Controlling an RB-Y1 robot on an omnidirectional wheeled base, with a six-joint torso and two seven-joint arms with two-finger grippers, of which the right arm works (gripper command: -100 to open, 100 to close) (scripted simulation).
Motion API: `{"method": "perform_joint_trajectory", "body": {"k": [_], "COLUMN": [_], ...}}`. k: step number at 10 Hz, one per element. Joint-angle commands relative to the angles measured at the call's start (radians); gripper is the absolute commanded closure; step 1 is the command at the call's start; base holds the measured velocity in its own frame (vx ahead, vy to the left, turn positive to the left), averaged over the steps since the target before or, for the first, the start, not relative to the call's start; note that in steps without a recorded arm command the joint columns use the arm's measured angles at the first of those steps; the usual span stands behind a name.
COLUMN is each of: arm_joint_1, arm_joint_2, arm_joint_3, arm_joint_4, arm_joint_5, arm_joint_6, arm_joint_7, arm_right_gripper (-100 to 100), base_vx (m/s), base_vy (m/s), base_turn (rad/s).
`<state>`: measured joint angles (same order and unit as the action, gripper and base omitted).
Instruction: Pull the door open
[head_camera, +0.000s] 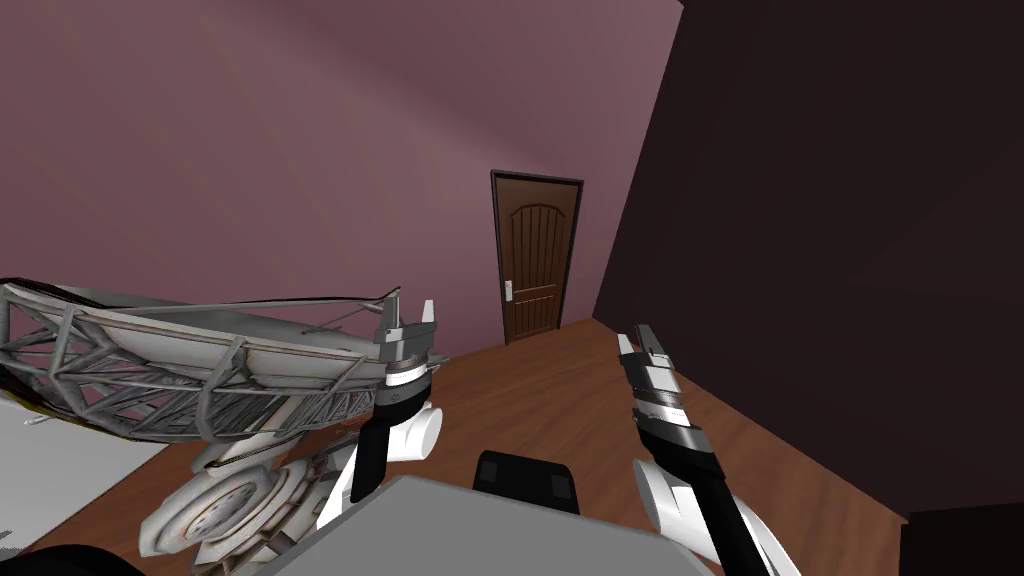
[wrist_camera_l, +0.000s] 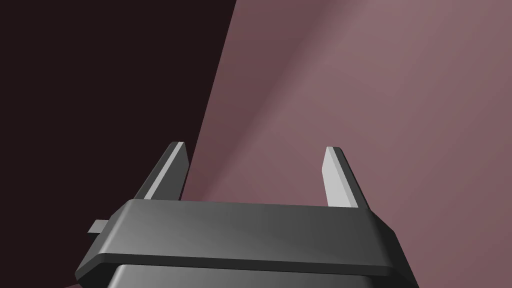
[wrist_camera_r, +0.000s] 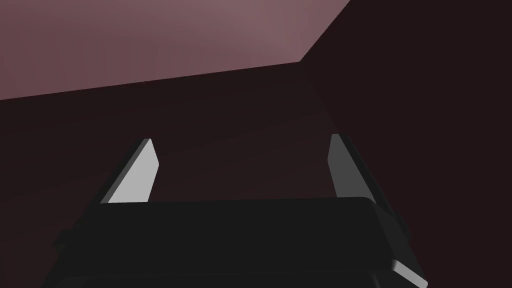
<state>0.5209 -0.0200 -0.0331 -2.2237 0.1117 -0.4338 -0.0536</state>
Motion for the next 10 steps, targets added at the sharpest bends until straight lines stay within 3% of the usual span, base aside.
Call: {"method": "perform_joint_trajectory", "body": {"k": [1,10], "arm_joint_1": [-0.018,-0.135], "arm_joint_2": [-0.008,-0.047], "arm_joint_3": [0.002,0.011], "arm_joint_4": [0.030,0.225], "arm_joint_5": [-0.030,-0.222], "arm_joint_6": [-0.001,-0.007], "arm_joint_7": [-0.019,-0.145], "arm_right_gripper": [-100,-100], "base_vx": [0.144,0.125], "base_vy": [0.005,-0.021], "base_turn": [0.165,0.148]}}
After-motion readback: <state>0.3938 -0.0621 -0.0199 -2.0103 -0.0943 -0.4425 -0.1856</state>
